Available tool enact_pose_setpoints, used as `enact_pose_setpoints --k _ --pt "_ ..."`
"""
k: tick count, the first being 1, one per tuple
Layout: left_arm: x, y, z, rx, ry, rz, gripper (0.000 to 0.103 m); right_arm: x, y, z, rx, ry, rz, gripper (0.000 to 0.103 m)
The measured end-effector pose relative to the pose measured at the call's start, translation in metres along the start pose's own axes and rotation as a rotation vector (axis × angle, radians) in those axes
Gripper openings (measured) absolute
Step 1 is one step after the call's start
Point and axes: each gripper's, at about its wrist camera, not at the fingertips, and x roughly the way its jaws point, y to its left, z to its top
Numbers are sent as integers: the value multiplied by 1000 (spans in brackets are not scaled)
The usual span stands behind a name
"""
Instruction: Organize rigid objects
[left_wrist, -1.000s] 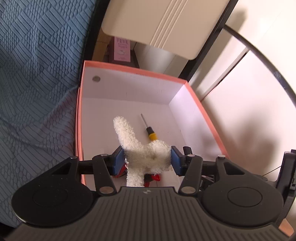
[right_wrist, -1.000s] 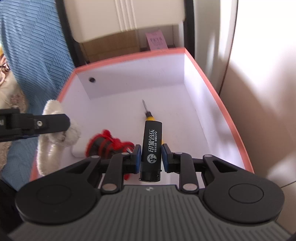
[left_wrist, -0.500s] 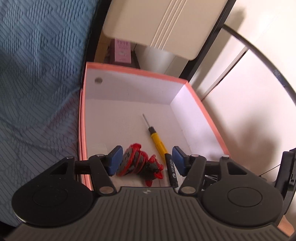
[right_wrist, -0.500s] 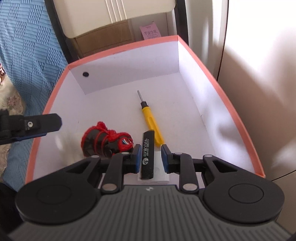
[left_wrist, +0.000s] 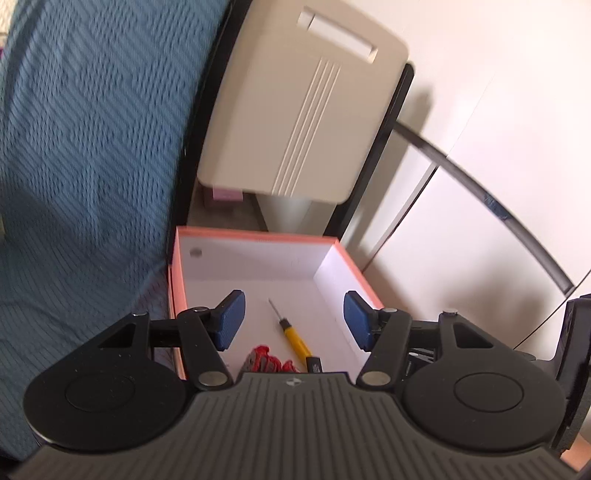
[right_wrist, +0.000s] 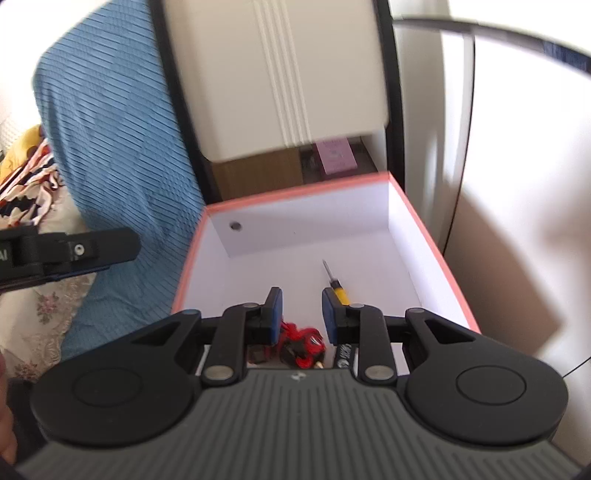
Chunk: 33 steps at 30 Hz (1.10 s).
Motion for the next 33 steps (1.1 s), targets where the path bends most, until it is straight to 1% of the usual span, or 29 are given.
enact_pose_setpoints --k 3,7,13,19,24,27,33 --pt "-18 0 2 2 -33 -7 66 -12 10 1 -5 -16 10 28" --pt "-35 8 -1 -2 -55 -8 66 -22 19 -3 -13 -26 16 28" --pt "-59 17 -7 -7 -73 -13 66 -38 35 -15 -33 -33 21 28" --pt "-86 17 -9 19 -106 -14 66 -52 48 -31 -40 -37 21 28" --pt "-89 21 -17 18 -97 -12 67 -54 56 -41 -41 -20 31 28" --pt "-86 25 -25 6 -74 -15 67 -53 60 -51 -39 3 23 28" --pt "-82 29 -37 5 -40 -10 67 -55 58 -61 -43 18 -4 28"
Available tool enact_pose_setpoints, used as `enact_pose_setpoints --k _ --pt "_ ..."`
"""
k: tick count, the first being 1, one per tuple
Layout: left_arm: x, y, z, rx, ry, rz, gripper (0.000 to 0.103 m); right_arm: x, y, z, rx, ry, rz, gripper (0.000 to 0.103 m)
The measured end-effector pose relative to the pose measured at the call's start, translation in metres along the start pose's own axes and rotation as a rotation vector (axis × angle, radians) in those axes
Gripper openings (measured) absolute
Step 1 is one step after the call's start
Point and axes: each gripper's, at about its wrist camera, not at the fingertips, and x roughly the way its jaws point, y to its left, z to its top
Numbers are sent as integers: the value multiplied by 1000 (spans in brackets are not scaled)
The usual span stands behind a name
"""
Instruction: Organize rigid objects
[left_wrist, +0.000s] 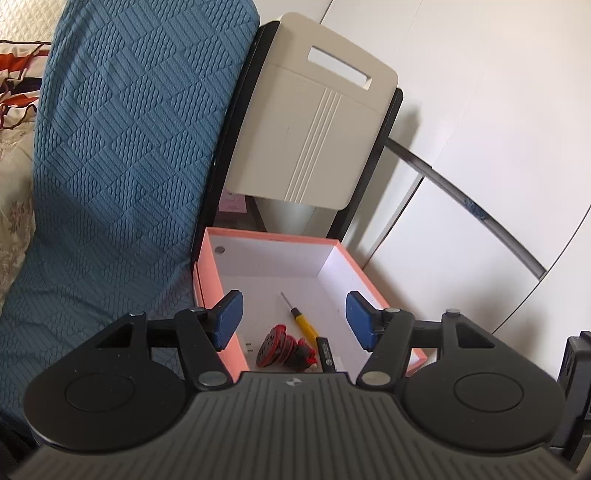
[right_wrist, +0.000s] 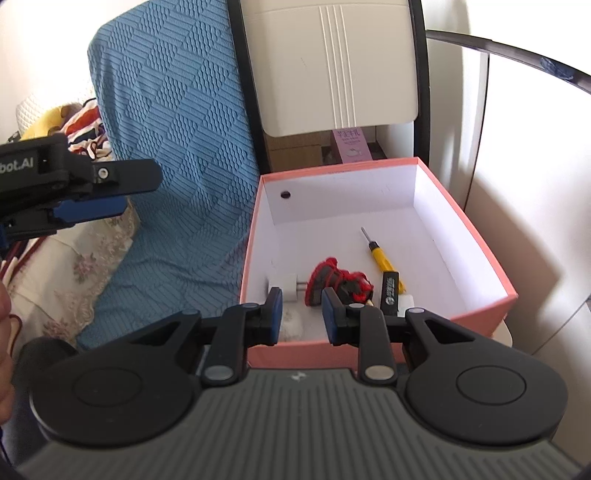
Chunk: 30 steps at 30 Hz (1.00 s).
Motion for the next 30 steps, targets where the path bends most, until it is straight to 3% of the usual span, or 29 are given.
enact_pose_setpoints --k 5,20,22,23,24,25,26,27,30 --pt "2 7 -9 -3 21 16 67 0 -4 -8 29 30 3 28" --pt "16 19 -20 22 60 59 68 0 -10 -9 51 12 -38 28" --pt "17 17 -21 25 64 66 77 -1 -12 -8 52 14 -43 29" --pt "17 16 -21 25 63 71 92 0 -13 -8 53 20 -40 33" --pt "17 15 -21 28 54 79 99 1 -18 -6 65 24 -45 50" --pt "16 15 -21 32 47 85 100 1 -18 -6 65 24 -45 78" --pt "15 15 -20 37 46 88 100 0 -19 -5 71 18 -46 89" --pt "16 16 -19 38 48 89 101 -2 -20 -5 76 4 -48 96" --pt "17 19 -19 26 53 92 102 -5 -23 -3 73 -20 -81 96"
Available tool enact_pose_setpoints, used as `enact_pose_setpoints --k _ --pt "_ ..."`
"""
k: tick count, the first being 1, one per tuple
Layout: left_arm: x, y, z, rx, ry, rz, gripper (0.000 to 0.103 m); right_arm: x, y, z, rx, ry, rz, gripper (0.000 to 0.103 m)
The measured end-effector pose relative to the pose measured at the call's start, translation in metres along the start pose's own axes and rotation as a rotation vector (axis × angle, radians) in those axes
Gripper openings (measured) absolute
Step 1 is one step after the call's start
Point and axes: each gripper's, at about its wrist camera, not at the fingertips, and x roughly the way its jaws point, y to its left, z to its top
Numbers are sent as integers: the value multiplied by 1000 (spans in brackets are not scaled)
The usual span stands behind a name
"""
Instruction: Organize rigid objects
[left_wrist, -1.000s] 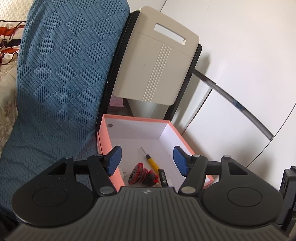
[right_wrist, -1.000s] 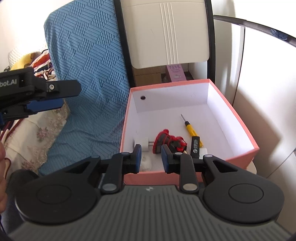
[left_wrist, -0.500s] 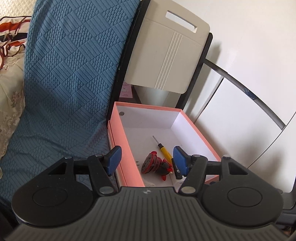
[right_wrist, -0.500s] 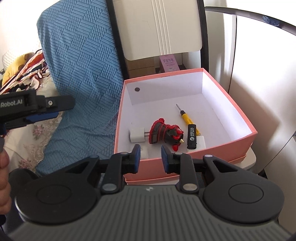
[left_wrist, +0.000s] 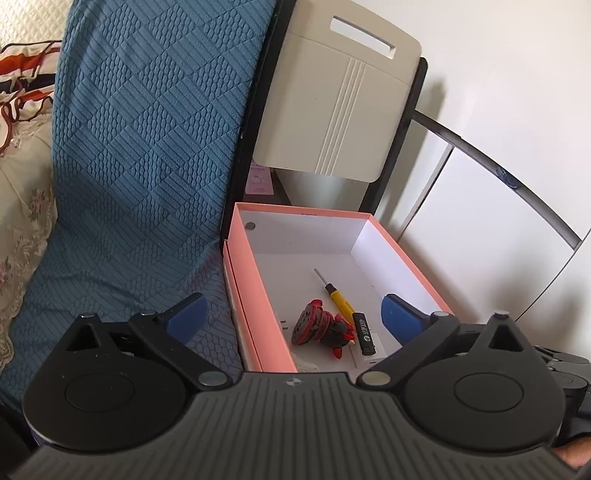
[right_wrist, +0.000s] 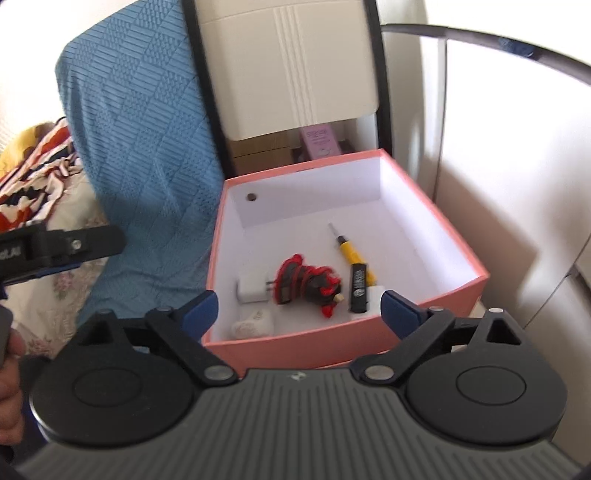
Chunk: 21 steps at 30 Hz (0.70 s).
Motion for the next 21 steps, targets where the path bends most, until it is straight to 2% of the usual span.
enact_pose_setpoints --k 21 --pt "3 1 -1 48 22 85 102 0 2 1 -16 6 -4 96"
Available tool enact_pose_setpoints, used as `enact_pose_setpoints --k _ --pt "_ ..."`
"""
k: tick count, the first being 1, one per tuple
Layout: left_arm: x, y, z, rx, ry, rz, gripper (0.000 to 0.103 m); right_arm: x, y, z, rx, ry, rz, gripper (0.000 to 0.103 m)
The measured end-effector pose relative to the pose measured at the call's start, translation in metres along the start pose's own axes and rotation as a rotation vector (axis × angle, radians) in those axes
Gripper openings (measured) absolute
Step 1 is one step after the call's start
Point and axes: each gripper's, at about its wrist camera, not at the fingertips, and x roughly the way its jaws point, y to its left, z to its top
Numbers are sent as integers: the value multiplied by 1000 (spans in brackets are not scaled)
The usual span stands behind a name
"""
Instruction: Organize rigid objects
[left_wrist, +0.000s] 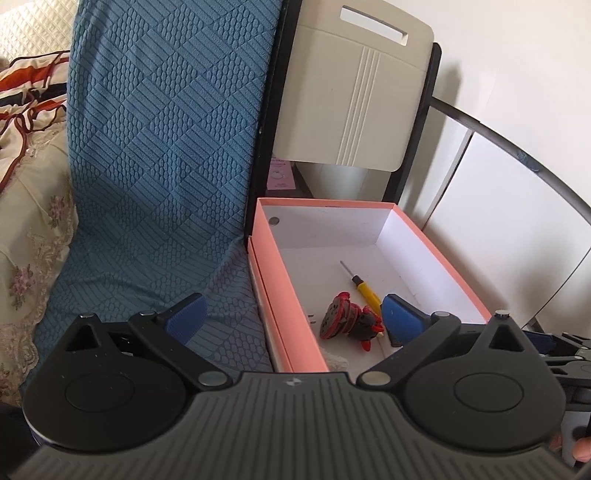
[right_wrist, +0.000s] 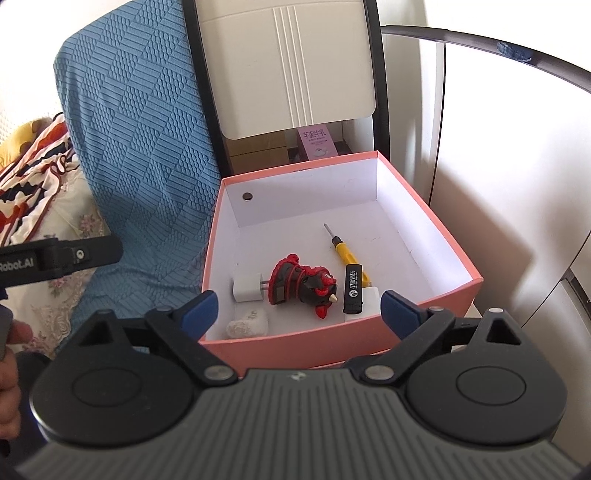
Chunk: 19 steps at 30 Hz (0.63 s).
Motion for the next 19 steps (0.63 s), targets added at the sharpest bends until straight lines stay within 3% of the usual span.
enact_pose_setpoints --k 19 --pt "-6 -5 1 35 -12 7 102 1 0 0 -16 11 6 96"
